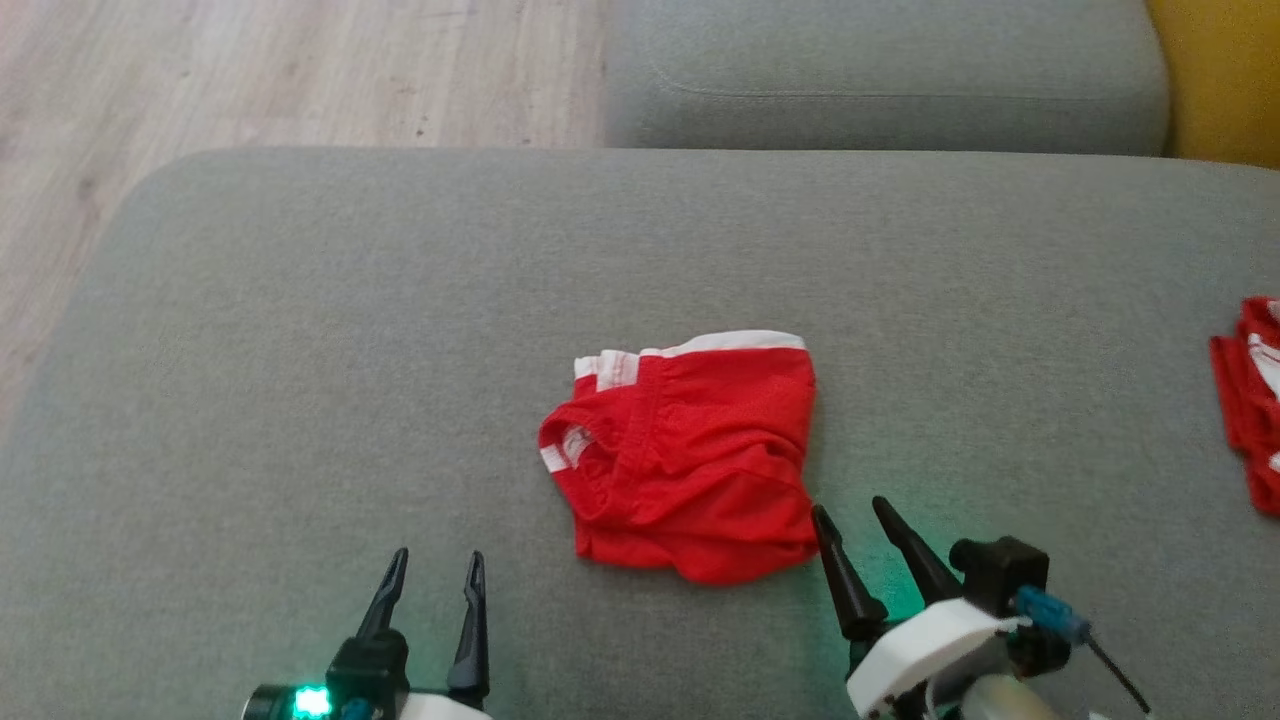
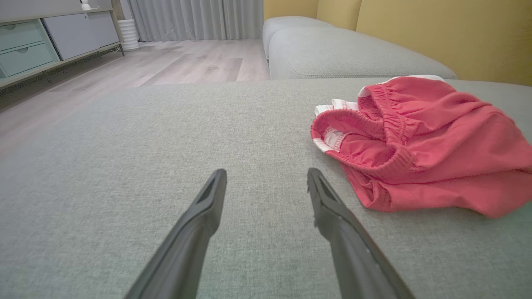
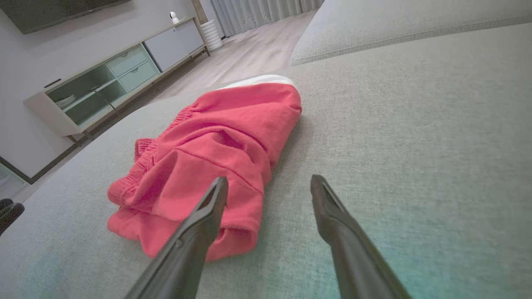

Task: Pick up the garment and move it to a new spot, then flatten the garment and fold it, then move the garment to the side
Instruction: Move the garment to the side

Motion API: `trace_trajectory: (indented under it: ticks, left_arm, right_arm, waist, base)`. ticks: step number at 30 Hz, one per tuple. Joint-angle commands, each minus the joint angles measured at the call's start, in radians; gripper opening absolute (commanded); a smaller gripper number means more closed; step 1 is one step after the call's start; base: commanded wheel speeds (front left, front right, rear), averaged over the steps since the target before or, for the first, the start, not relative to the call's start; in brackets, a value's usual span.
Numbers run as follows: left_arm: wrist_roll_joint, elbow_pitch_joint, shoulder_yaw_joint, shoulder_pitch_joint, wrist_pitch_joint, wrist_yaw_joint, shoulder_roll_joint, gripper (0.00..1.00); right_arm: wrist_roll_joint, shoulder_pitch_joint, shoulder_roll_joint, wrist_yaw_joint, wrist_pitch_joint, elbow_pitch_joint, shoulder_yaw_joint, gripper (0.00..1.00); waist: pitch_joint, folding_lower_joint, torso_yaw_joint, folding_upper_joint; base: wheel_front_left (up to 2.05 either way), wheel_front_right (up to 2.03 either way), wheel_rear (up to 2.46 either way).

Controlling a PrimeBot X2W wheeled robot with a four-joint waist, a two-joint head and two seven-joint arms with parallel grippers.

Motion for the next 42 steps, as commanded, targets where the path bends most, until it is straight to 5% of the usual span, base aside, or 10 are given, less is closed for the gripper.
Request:
trace_trajectory:
  ticks: [1,9,10,11,12,28,41,42]
  left_arm:
    - [-0.008,-0.022,0.025,-0.037,-0.005,-0.001,0.002,1.0]
    - [-0.009,-0.011,0.018,-0.054,-0.005,-0.009,0.002,1.0]
    - [-0.009,-0.01,0.017,-0.056,-0.005,-0.009,0.002,1.0]
    - [-0.01,-0.01,0.016,-0.058,-0.005,-0.009,0.002,1.0]
    - [-0.012,-0.009,0.015,-0.059,-0.005,-0.008,0.002,1.0]
    - [-0.031,-0.026,0.025,-0.048,-0.005,-0.008,0.002,1.0]
    - [-0.038,-0.013,0.022,-0.044,-0.005,-0.005,0.002,1.0]
    - [-0.038,-0.011,0.02,-0.045,-0.005,-0.005,0.002,1.0]
  right_arm:
    - [0.028,-0.064,0.0,-0.001,-0.012,-0.005,0.033,1.0]
    - [0.144,-0.142,0.0,-0.001,-0.012,0.106,0.082,1.0]
    - [0.159,-0.151,0.0,-0.001,-0.012,0.119,0.093,0.7]
    - [0.17,-0.157,0.0,-0.001,-0.012,0.134,0.106,0.15]
    - [0.189,-0.161,0.0,-0.001,-0.012,0.142,0.113,0.0]
    - [0.153,-0.035,0.0,-0.001,-0.012,-0.004,0.103,0.0]
    - [-0.005,0.007,-0.009,-0.001,-0.012,-0.004,-0.126,0.0]
    - [-0.01,0.003,-0.008,-0.001,-0.012,0.003,-0.142,0.44]
  waist:
    - [0.007,0.0001,0.018,0.0]
    - [0.043,0.0001,0.065,0.0]
    - [0.048,0.0001,0.069,0.0]
    - [0.052,0.0001,0.071,0.0]
    - [0.055,0.0001,0.073,0.0]
    - [0.025,0.0001,-0.02,0.0]
    - [0.014,0.0001,-0.102,0.0]
    - [0.013,0.0001,-0.103,0.0]
  base:
    - [0.0,0.0,0.0]
    - [0.0,0.0,0.0]
    - [0.0,0.0,0.0]
    - [0.0,0.0,0.0]
    - [0.0,0.0,0.0]
    - [0.0,0.0,0.0]
    - [0.0,0.0,0.0]
    - [0.0,0.0,0.0]
